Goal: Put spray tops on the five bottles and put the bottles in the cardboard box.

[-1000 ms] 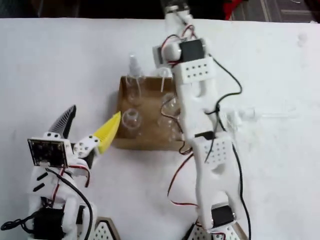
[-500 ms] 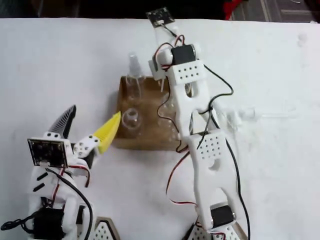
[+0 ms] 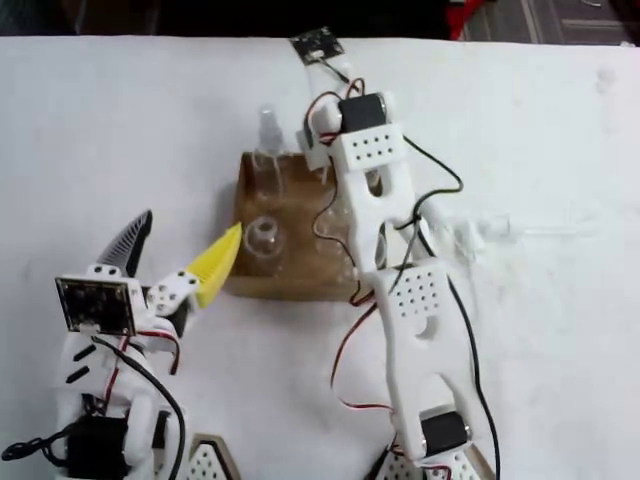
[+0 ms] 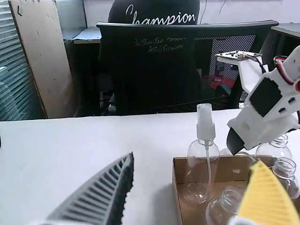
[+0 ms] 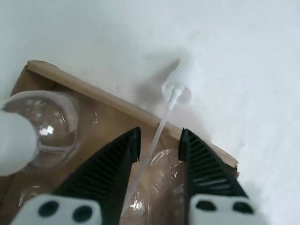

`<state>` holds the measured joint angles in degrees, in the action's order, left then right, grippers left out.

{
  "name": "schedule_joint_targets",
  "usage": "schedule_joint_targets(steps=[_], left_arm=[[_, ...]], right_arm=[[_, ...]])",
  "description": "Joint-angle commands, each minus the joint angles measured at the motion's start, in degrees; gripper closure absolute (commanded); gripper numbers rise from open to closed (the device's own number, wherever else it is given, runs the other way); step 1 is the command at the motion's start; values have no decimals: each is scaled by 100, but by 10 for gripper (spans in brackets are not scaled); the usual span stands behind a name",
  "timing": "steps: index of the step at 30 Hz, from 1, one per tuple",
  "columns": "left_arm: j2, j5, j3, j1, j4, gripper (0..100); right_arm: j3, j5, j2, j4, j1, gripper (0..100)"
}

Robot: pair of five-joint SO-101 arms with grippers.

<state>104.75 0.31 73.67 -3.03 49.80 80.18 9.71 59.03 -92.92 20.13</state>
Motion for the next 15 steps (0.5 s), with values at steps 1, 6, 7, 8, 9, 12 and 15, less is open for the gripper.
schedule_joint_targets(steps=[1, 6, 7, 8, 9, 12, 15], left_arm=[[31, 70, -26, -66, -158, 627], [31, 70, -26, -66, -158, 627], [31, 70, -26, -66, -158, 627], [31, 70, -26, -66, -158, 627], [31, 70, -26, -66, -158, 627], [31, 70, -26, -66, -158, 627], [31, 70, -26, -66, -158, 627]], right_arm=[[149, 387, -22, -31, 145, 955], [202, 413, -31, -4, 154, 976], [202, 422, -31, 4, 154, 977], [193, 422, -31, 4, 154, 975], [193, 422, -31, 4, 145, 974], [202, 413, -40, 4, 110, 970], [202, 431, -57, -22, 136, 943]])
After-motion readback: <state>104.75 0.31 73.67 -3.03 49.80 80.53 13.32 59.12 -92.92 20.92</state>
